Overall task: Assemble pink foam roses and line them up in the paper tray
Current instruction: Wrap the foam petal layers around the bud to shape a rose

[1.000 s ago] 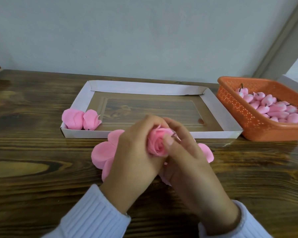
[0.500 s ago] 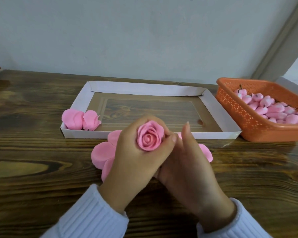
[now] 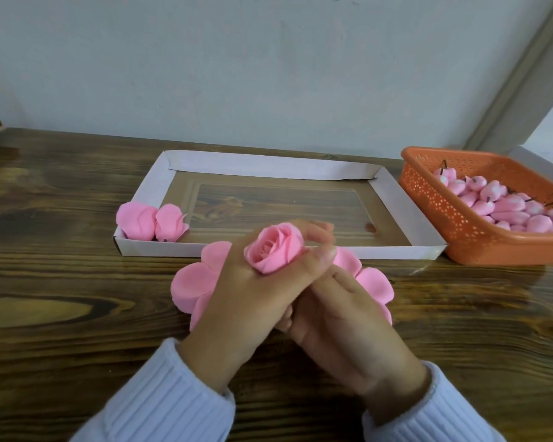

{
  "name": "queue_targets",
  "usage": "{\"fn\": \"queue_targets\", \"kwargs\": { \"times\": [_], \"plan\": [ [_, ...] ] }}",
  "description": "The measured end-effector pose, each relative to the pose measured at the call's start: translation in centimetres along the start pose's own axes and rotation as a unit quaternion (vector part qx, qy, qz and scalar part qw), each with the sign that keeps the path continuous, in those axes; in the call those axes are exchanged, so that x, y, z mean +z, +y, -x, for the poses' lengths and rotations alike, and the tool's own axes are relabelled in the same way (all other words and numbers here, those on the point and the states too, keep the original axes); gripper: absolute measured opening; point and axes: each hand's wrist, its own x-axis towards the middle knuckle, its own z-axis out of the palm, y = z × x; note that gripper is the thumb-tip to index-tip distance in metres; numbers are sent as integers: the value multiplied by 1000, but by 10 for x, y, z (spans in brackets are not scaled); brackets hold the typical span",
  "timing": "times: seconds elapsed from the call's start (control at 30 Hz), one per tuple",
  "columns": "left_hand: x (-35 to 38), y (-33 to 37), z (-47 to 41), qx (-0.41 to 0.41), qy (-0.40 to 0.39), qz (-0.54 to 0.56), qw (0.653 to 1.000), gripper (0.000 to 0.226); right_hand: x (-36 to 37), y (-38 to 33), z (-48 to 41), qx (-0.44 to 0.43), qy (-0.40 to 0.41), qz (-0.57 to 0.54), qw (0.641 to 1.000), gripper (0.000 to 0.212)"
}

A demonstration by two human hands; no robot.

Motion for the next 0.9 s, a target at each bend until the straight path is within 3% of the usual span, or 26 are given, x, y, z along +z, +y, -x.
{"fn": "queue_targets", "kwargs": {
  "times": [0.13,0.27,0.4,0.63,0.8,0.9],
  "plan": [
    [1,1,-1,-2,18,45,999,6,0,2,-1,5,-14,19,1000,40],
    [1,1,-1,41,34,1,999,11,3,-2,2,-13,-62,-30,998,44],
    [1,1,1,43,-10,15,999,10,2,0,1,-9,-23,27,999,29],
    [1,0,0,-19,55,56,997,8,2,-1,2,-26,-57,-9,998,40],
    [2,1,1,-10,18,37,999,12,-1,2,0,0,16,60,998,41],
    [2,0,0,-6,28,33,999,4,1,0,0,-7,-12,20,1000,47]
  ]
}}
